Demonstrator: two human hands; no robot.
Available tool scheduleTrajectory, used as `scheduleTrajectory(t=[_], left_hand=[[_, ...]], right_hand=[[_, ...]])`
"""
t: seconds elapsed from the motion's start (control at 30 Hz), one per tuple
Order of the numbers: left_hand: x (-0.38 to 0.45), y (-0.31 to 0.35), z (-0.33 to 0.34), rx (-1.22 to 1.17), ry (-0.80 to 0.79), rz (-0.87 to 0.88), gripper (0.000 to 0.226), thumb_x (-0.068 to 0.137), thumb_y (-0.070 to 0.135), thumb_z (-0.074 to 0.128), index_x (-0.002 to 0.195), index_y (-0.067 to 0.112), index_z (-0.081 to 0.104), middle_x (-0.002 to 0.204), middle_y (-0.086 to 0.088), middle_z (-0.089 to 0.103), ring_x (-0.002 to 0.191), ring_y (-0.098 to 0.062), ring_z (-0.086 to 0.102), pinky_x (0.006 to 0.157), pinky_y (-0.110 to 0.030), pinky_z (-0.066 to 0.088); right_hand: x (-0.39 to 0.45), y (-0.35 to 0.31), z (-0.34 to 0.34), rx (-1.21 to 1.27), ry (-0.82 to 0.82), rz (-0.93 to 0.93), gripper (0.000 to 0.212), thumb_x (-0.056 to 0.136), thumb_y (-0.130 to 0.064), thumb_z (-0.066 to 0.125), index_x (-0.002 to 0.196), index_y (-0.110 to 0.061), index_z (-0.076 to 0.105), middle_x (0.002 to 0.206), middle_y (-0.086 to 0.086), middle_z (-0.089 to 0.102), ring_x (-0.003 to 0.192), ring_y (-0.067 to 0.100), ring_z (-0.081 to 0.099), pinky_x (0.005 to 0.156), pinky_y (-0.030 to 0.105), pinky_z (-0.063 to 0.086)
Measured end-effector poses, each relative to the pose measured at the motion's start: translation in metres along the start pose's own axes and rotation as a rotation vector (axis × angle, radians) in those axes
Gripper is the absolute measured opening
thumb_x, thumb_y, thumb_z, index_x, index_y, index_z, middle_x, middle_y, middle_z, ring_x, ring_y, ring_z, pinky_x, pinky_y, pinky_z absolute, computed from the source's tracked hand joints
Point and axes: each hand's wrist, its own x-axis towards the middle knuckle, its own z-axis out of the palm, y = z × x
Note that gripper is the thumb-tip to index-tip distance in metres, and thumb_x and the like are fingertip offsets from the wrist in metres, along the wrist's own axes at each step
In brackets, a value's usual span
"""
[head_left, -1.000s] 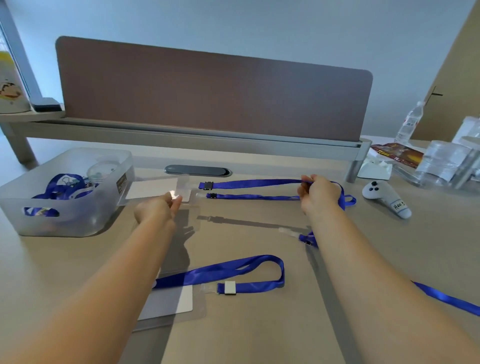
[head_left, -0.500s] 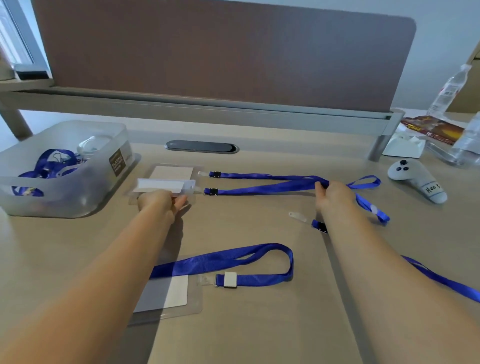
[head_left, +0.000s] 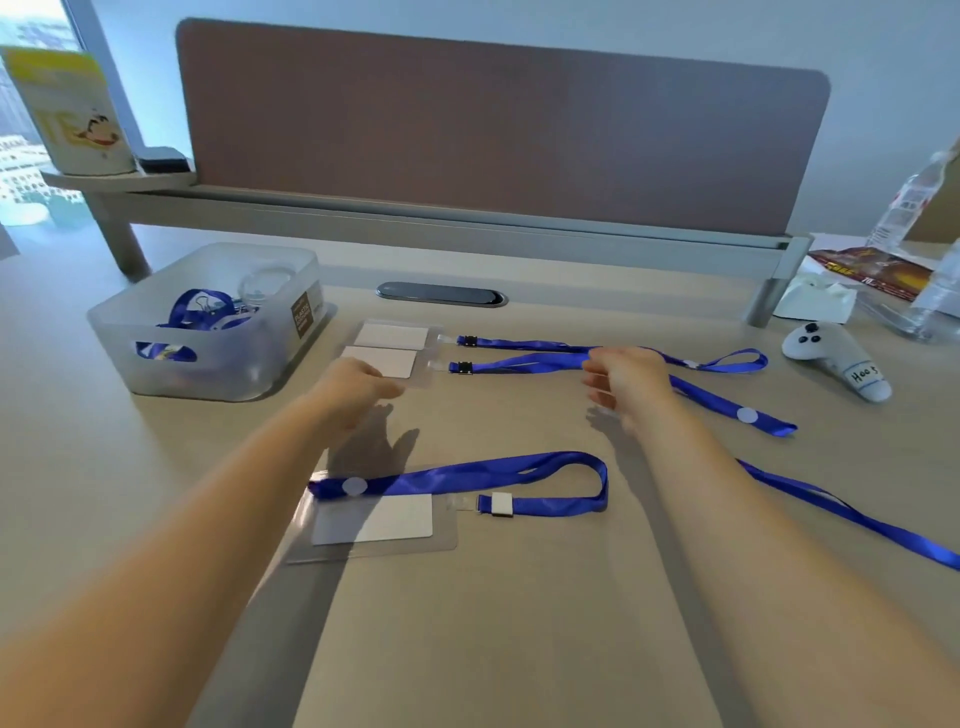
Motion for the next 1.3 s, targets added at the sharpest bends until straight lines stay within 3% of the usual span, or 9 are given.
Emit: scheduleTrajectory(t=[0.13, 0.2, 0.27, 0.47, 0.7, 0.93, 1.1, 1.2, 1.3], left_hand=[[-0.033, -0.022, -0.014, 0.329, -0.18, 0.159, 0.044, 0.081, 0.022, 0.064, 0.121, 0.009, 0.049, 0.13, -0.01, 0.051, 0.118, -0.024, 0.047, 0.098, -0.033, 0.038], [-0.046, -0.033, -0.016, 0.388, -0.195, 0.24, 0.038, 0.077, 0.022, 0.067, 0.112, 0.012, 0.055, 0.125, -0.007, 0.053, 0.113, -0.021, 0.048, 0.095, -0.031, 0.04], [-0.061, -0.041, -0.014, 0.483, -0.213, 0.329, 0.035, 0.075, 0.025, 0.07, 0.105, 0.014, 0.058, 0.115, -0.005, 0.055, 0.103, -0.018, 0.048, 0.089, -0.029, 0.04], [-0.071, -0.057, -0.004, 0.881, -0.209, 0.519, 0.043, 0.078, 0.042, 0.061, 0.116, 0.022, 0.056, 0.128, -0.002, 0.052, 0.116, -0.023, 0.043, 0.097, -0.035, 0.04], [-0.077, -0.053, 0.009, 1.271, -0.092, 0.714, 0.03, 0.09, 0.021, 0.035, 0.101, 0.007, 0.059, 0.105, -0.013, 0.065, 0.094, -0.029, 0.058, 0.082, -0.038, 0.05], [-0.067, -0.048, -0.002, 1.132, 0.11, 0.697, 0.026, 0.094, 0.013, 0.033, 0.112, 0.003, 0.047, 0.117, -0.015, 0.058, 0.099, -0.031, 0.058, 0.081, -0.036, 0.047], [-0.064, -0.047, -0.007, 0.931, 0.125, 0.723, 0.027, 0.093, 0.015, 0.041, 0.117, 0.008, 0.05, 0.123, -0.011, 0.056, 0.103, -0.026, 0.057, 0.089, -0.031, 0.047], [-0.069, -0.043, -0.008, 0.687, 0.167, 0.691, 0.027, 0.094, 0.01, 0.037, 0.113, 0.003, 0.055, 0.119, -0.014, 0.059, 0.102, -0.027, 0.056, 0.084, -0.029, 0.043], [-0.071, -0.041, -0.015, 0.389, 0.234, 0.654, 0.025, 0.092, 0.006, 0.039, 0.101, 0.0, 0.061, 0.103, -0.021, 0.065, 0.09, -0.032, 0.057, 0.068, -0.027, 0.035]], right_hand=[[-0.04, 0.008, 0.031, -0.38, -0.232, -0.226, 0.018, 0.091, -0.011, 0.051, 0.108, -0.009, 0.059, 0.103, 0.008, 0.059, 0.091, 0.016, 0.055, 0.081, 0.026, 0.047], [-0.057, 0.017, 0.042, -0.557, -0.346, -0.292, 0.028, 0.09, -0.012, 0.055, 0.117, -0.006, 0.058, 0.115, 0.008, 0.06, 0.1, 0.018, 0.056, 0.08, 0.022, 0.046], [-0.073, 0.026, 0.053, -0.689, -0.416, -0.319, 0.033, 0.088, -0.014, 0.057, 0.121, -0.007, 0.057, 0.124, 0.008, 0.06, 0.111, 0.021, 0.057, 0.089, 0.026, 0.045], [-0.089, 0.039, 0.057, -0.843, -0.326, -0.366, 0.038, 0.091, -0.019, 0.052, 0.127, -0.007, 0.053, 0.132, 0.009, 0.055, 0.119, 0.022, 0.052, 0.097, 0.031, 0.043], [-0.095, 0.039, 0.054, -0.788, -0.265, -0.437, 0.031, 0.092, -0.014, 0.048, 0.121, -0.008, 0.058, 0.127, 0.008, 0.06, 0.113, 0.022, 0.056, 0.083, 0.028, 0.046], [-0.097, 0.044, 0.052, -0.776, -0.424, -0.343, 0.028, 0.091, -0.017, 0.053, 0.117, -0.009, 0.061, 0.12, 0.01, 0.062, 0.096, 0.015, 0.054, 0.081, 0.026, 0.044], [-0.098, 0.04, 0.054, -0.813, -0.489, -0.323, 0.025, 0.09, -0.017, 0.054, 0.111, -0.007, 0.064, 0.112, 0.011, 0.064, 0.091, 0.014, 0.051, 0.081, 0.027, 0.041], [-0.098, 0.037, 0.053, -0.539, -0.462, -0.234, 0.003, 0.087, -0.014, 0.058, 0.084, -0.013, 0.058, 0.084, 0.004, 0.06, 0.074, 0.013, 0.053, 0.078, 0.031, 0.046], [-0.099, 0.025, 0.052, -0.058, -0.521, -0.102, 0.014, 0.087, -0.001, 0.056, 0.077, -0.011, 0.053, 0.073, 0.006, 0.058, 0.064, 0.013, 0.057, 0.07, 0.026, 0.053]])
